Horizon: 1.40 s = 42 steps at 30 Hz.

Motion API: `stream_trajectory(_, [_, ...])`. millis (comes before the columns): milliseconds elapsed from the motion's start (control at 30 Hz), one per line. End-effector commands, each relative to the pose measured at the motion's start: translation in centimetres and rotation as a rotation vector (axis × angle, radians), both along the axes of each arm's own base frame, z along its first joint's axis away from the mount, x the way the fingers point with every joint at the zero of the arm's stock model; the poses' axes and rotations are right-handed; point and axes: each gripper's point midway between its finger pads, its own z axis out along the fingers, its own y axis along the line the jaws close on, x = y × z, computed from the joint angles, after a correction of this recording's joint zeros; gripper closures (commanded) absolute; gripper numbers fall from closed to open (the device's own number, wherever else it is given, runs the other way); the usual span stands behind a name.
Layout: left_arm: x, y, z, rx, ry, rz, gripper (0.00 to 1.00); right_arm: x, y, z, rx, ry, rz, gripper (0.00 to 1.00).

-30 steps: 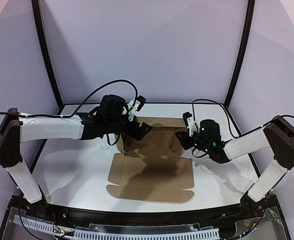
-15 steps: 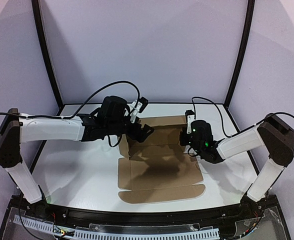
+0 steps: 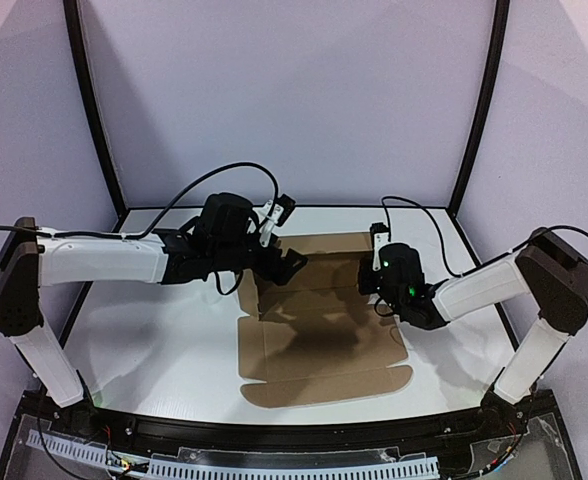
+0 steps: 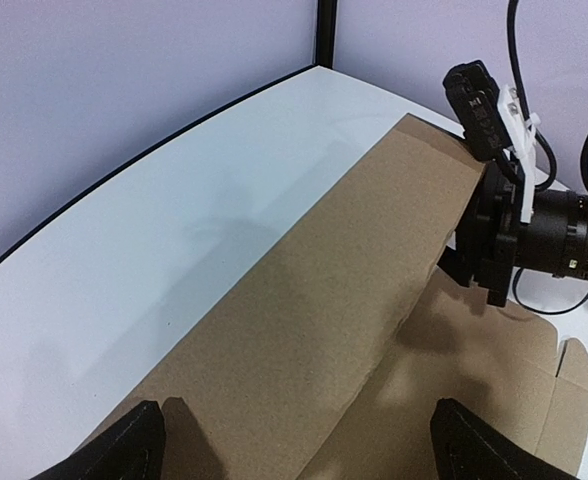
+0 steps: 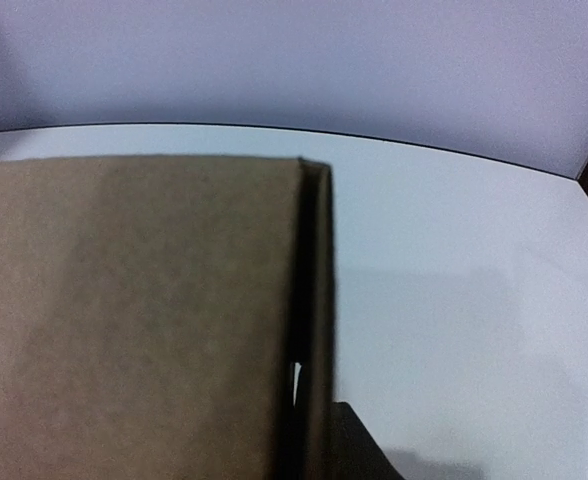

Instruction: Fold the paper box

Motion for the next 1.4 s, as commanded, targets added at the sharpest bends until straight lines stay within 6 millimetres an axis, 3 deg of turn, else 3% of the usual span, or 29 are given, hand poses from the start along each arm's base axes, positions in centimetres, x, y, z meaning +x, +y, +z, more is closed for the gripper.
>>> stream_trajectory(0, [-3.2,3.6,-9.8,0.240,0.249,0.027,0.06,-3.4,-1.5,-5.5,-0.105,0.194,0.042,0.65])
stream_trajectory(133, [-3.1,3.9,-10.0,0.254,0.244,0.034,0.06,-4.2,-2.5,-6.2,-0.100,0.226,0.013,0.57])
stream_trajectory(267, [-3.1,3.9,-10.0,0.257,0.246,0.030,0.06,-4.1,-2.6,-6.0,-0.080,0.210,-0.002,0.58])
stream_trajectory(367, [-3.2,3.9,-10.0,0.256,0.247,0.028,0.06,-3.6,-2.9,-5.4,-0.057,0.177,-0.041,0.75])
stream_trajectory(600, [-3.2,3.9,-9.9,0.252,0.245,0.035,0.06,-1.7,-5.0,-4.8,-0.132,0.143,-0.228,0.99])
stream_trajectory(867, [-3.2,3.6,-9.5,0.234,0.252,0.032,0.06,-1.9,-6.3,-5.9,-0.195,0.199,-0.317,1.00])
stream_trajectory(900, [-3.1,3.6,-9.5,0.232,0.251,0.034,0.06,-1.9,-5.8,-6.1,-0.196,0.202,-0.279,0.96])
stream_trajectory(1000, [-3.1,3.5,-9.4,0.232,0.251,0.030,0.06,-2.7,-4.7,-6.7,-0.145,0.205,-0.173,0.65])
stream_trajectory(1067, [-3.0,3.5,-9.4,0.234,0.250,0.032,0.06,-3.4,-3.8,-7.3,-0.115,0.219,-0.099,0.51])
stream_trajectory(1367, [-3.0,3.7,-9.5,0.239,0.254,0.043,0.06,-5.0,-2.9,-8.7,-0.104,0.264,0.015,0.37])
